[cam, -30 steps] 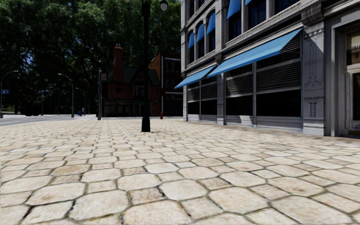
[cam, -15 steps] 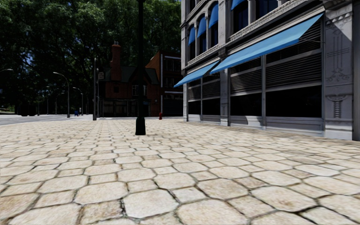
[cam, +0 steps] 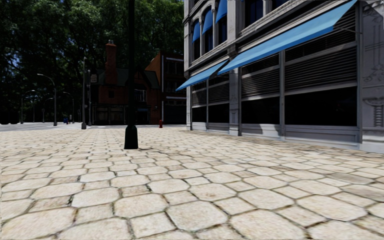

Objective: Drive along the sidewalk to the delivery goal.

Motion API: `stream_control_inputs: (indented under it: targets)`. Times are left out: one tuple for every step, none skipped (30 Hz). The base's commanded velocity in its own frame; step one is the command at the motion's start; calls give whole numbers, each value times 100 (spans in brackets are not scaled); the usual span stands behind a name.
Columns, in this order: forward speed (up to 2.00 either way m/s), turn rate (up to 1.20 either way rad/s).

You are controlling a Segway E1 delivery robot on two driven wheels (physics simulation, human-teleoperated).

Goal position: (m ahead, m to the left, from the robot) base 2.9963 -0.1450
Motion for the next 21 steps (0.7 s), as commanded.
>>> stream_control_inputs:
  targets:
    - [200,0]
    - [200,0]
    - [200,0]
    - [200,0]
    - [200,0]
    - [200,0]
    - [200,0]
    - [193,0]
    - [175,-3]
    - [165,-19]
    - [165,-19]
    - [161,-26]
    - [160,-27]
    - [159,-28]
    - [159,-28]
    - [159,-28]
    - [159,-28]
    - [159,-22]
    - [159,-17]
    - [160,-14]
    - [160,-14]
